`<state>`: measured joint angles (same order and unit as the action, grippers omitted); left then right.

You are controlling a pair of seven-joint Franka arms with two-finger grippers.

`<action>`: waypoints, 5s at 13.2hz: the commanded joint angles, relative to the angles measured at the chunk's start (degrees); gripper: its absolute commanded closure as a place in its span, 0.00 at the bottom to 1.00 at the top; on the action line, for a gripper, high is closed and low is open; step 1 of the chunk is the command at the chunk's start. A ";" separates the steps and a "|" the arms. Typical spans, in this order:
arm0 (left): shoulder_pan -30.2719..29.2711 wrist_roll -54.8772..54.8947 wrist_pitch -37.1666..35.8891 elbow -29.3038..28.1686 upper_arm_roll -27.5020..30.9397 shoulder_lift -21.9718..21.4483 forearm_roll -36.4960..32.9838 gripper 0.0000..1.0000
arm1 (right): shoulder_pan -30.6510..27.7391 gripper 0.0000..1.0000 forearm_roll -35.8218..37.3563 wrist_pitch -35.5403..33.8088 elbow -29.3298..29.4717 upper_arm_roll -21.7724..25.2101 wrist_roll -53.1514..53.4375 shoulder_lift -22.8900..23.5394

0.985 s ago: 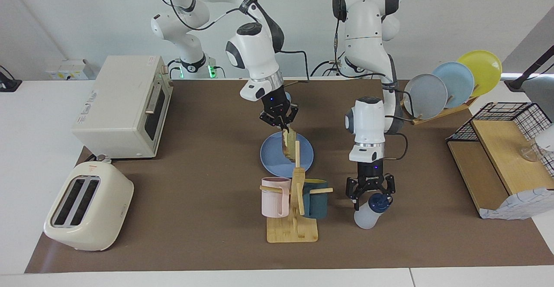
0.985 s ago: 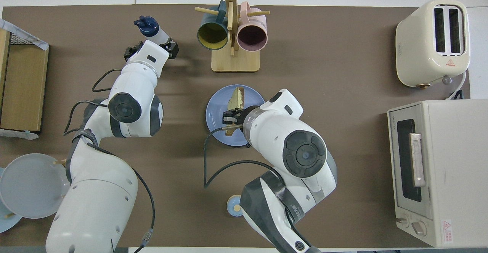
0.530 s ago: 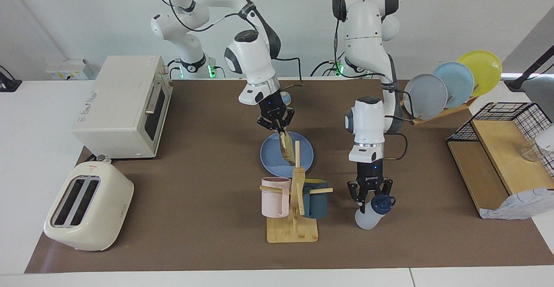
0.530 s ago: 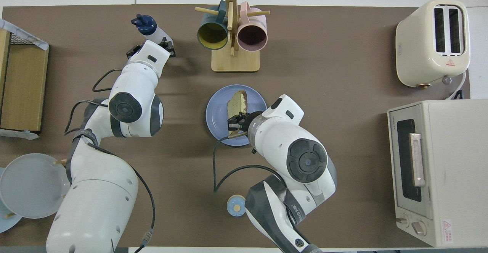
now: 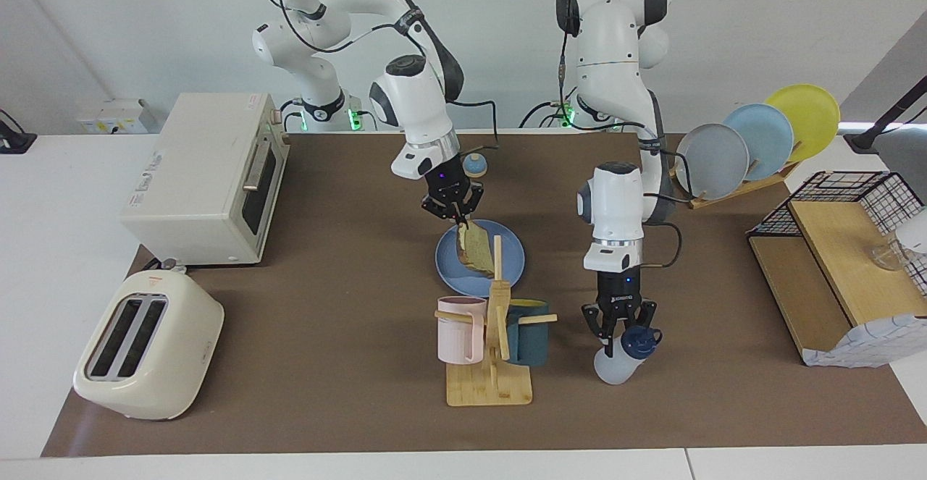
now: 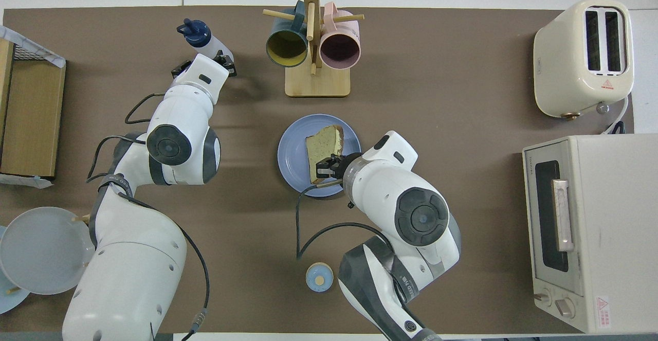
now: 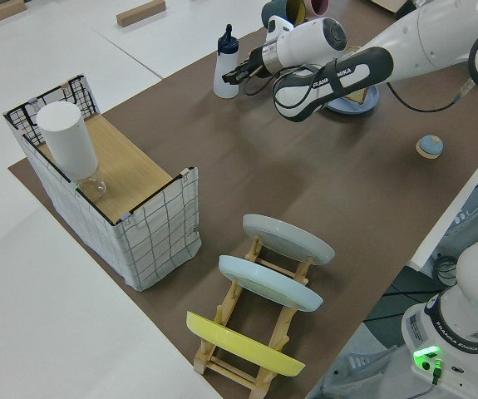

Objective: Put bread on plate and add seasoning

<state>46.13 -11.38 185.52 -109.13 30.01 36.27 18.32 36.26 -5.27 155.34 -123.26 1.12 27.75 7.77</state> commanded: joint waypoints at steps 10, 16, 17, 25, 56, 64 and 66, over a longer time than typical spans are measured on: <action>-3.86 11.63 -21.23 4.19 0.84 -10.24 -3.46 1.00 | -0.58 0.00 -0.88 -8.83 1.26 -0.33 -5.75 -2.76; -4.65 28.22 -40.38 3.84 0.93 -22.37 -3.55 1.00 | -1.11 0.00 -1.14 -27.70 17.50 -0.42 -6.92 1.01; -4.65 32.26 -44.85 3.84 1.27 -24.65 -3.81 1.00 | -1.11 0.00 -1.23 -30.51 20.57 -0.42 -6.83 1.89; -3.59 53.46 -77.30 2.44 -0.29 -41.53 -10.30 1.00 | -4.89 0.00 -22.05 -44.95 32.02 0.02 -1.49 1.81; -3.59 65.08 -81.99 -11.63 -14.10 -54.55 -15.33 1.00 | 2.05 0.68 -33.75 -33.88 28.07 -0.77 13.03 -2.94; -3.59 65.08 -81.81 -11.63 -14.10 -54.55 -15.15 1.00 | 2.06 1.00 -33.67 -33.88 28.07 -0.77 13.21 -2.94; -3.59 65.08 -81.81 -11.63 -14.10 -54.55 -15.15 1.00 | 2.06 1.00 -33.66 -33.88 28.07 -0.77 13.38 -2.94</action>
<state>41.86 53.69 102.00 -118.97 15.81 -16.39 3.87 38.60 -39.04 121.38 -93.51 0.68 40.84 6.13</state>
